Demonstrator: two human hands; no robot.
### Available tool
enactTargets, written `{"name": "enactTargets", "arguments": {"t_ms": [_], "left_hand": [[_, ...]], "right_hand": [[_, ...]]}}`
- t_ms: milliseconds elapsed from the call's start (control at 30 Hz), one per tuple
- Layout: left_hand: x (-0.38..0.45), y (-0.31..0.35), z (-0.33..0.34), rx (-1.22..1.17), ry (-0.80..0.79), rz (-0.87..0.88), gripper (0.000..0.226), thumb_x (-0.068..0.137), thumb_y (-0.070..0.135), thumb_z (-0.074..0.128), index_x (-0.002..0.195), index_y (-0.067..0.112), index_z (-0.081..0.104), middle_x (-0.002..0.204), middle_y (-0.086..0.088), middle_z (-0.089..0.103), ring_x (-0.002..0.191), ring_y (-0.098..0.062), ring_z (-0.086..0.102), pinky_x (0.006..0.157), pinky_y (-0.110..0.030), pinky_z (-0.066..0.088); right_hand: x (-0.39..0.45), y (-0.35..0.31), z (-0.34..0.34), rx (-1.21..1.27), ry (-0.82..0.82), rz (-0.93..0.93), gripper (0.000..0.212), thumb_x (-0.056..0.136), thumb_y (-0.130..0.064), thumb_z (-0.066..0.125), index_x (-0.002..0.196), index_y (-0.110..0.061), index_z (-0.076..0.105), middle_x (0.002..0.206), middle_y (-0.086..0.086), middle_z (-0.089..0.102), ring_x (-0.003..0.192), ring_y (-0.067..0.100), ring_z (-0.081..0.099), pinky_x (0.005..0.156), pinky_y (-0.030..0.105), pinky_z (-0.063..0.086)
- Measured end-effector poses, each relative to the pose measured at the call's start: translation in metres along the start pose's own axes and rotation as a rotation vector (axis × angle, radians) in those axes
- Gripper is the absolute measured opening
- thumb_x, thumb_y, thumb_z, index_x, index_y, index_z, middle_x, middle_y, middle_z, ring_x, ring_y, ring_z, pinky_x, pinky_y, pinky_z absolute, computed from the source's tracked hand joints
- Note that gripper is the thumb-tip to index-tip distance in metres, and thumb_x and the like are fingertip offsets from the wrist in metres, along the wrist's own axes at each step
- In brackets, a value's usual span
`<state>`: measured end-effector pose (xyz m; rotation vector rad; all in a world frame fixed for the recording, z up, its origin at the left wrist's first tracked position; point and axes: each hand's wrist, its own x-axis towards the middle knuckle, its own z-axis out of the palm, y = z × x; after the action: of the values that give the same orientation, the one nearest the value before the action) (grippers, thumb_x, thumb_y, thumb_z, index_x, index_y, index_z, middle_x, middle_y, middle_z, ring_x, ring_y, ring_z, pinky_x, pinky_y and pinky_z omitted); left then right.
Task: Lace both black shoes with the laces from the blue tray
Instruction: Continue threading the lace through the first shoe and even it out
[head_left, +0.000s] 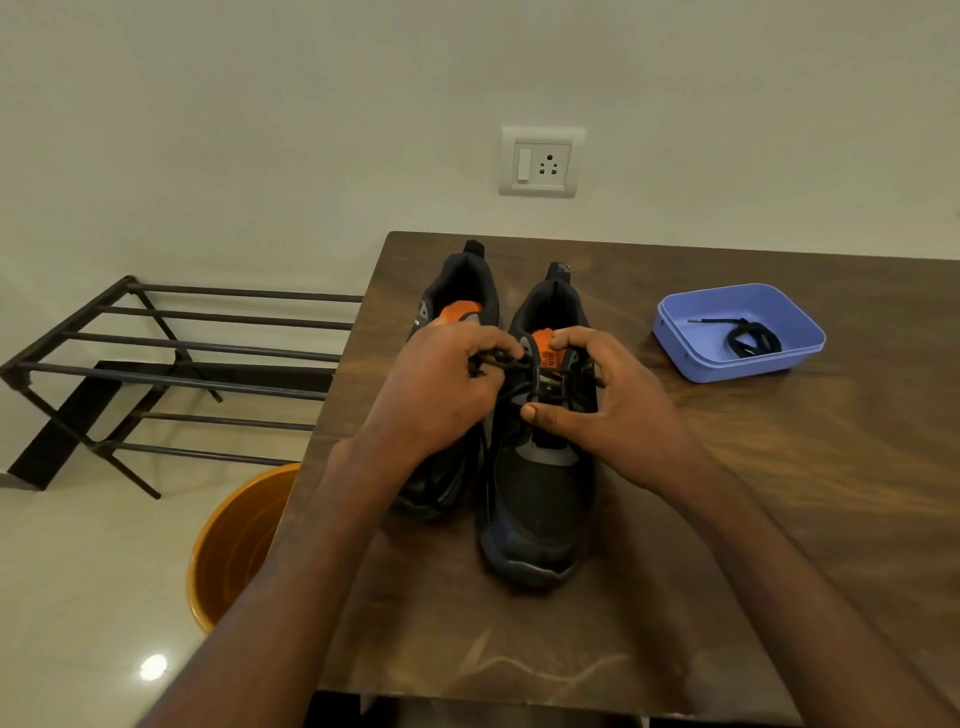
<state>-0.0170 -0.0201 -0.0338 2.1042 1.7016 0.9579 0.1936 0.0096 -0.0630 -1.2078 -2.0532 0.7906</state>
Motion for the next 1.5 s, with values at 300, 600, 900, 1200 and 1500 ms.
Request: {"name": "enactTargets", "arguments": {"t_ms": [300,600,900,1200,1500], "left_hand": [[-0.001,-0.009,-0.001,0.036,-0.050,0.023,0.036,0.097,0.006,0.058,0.123,0.026,0.073,0.110,0.007,0.074,0.098,-0.005,0.066,0.089,-0.021,0.054],[-0.003,-0.010,-0.002,-0.007,-0.113,-0.030,0.045,0.096,0.004,0.056,0.128,0.032,0.071,0.112,0.014,0.071,0.092,0.004,0.063,0.085,-0.017,0.050],[-0.011,-0.012,-0.012,0.040,0.045,-0.095,0.029,0.093,0.015,0.068,0.111,0.038,0.070,0.109,0.014,0.064,0.105,-0.012,0.061,0.100,-0.052,0.049],[-0.017,-0.002,-0.022,0.049,0.027,-0.170,0.034,0.088,0.038,0.072,0.119,0.046,0.063,0.095,0.020,0.063,0.079,0.000,0.056,0.092,-0.054,0.054],[-0.016,0.011,-0.014,-0.041,0.109,-0.079,0.022,0.098,0.052,0.057,0.107,0.037,0.070,0.094,0.019,0.067,0.088,-0.001,0.063,0.087,-0.052,0.055]], "right_hand": [[-0.007,-0.018,0.002,-0.225,0.166,-0.179,0.049,0.081,-0.040,0.082,0.124,-0.028,0.063,0.121,-0.009,0.051,0.113,0.013,0.051,0.094,0.029,0.046],[-0.011,-0.048,0.024,-0.534,-0.009,-0.060,0.027,0.100,-0.052,0.052,0.115,-0.035,0.067,0.095,-0.010,0.044,0.089,0.009,0.047,0.071,0.027,0.040],[-0.014,-0.050,0.008,0.006,0.175,0.211,0.020,0.090,-0.017,0.076,0.099,-0.034,0.073,0.068,-0.006,0.068,0.067,0.006,0.065,0.069,0.028,0.060],[-0.016,-0.056,0.034,-0.460,0.176,0.052,0.023,0.089,-0.052,0.070,0.104,-0.035,0.064,0.099,-0.008,0.057,0.090,0.013,0.057,0.070,0.031,0.049],[-0.012,-0.054,0.019,-0.390,0.101,0.048,0.026,0.091,-0.042,0.073,0.076,-0.031,0.056,0.073,-0.011,0.054,0.065,0.004,0.050,0.056,0.019,0.029]]}}
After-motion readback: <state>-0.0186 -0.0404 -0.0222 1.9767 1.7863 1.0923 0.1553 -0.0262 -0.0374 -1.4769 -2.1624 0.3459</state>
